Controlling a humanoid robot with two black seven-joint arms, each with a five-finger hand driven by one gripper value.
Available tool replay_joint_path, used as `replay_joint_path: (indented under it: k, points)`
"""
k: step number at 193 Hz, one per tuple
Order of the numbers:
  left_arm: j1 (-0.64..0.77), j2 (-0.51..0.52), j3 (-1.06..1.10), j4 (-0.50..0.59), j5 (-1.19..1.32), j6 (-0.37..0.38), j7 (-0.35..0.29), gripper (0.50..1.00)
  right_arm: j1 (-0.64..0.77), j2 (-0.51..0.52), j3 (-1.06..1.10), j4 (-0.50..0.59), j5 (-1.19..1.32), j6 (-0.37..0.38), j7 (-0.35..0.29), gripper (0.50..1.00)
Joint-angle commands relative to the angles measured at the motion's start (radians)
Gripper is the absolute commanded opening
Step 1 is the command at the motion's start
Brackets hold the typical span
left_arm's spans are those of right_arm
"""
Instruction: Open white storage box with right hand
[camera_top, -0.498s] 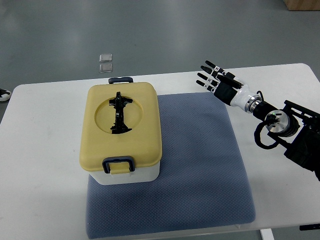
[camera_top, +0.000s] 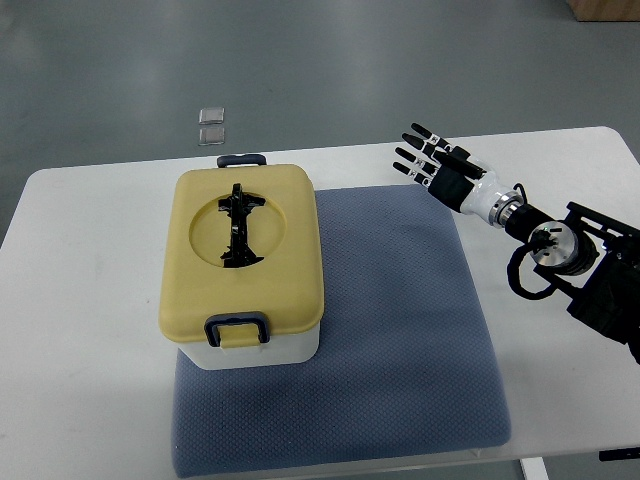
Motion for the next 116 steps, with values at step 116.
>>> replay_joint_path:
  k: [116]
  points:
    - [-0.016, 0.000, 0.001, 0.001, 0.002, -0.001, 0.000, 1.000, 0.015, -0.016, 0.001, -0.002, -0.010, 0.026, 0.014, 0.930]
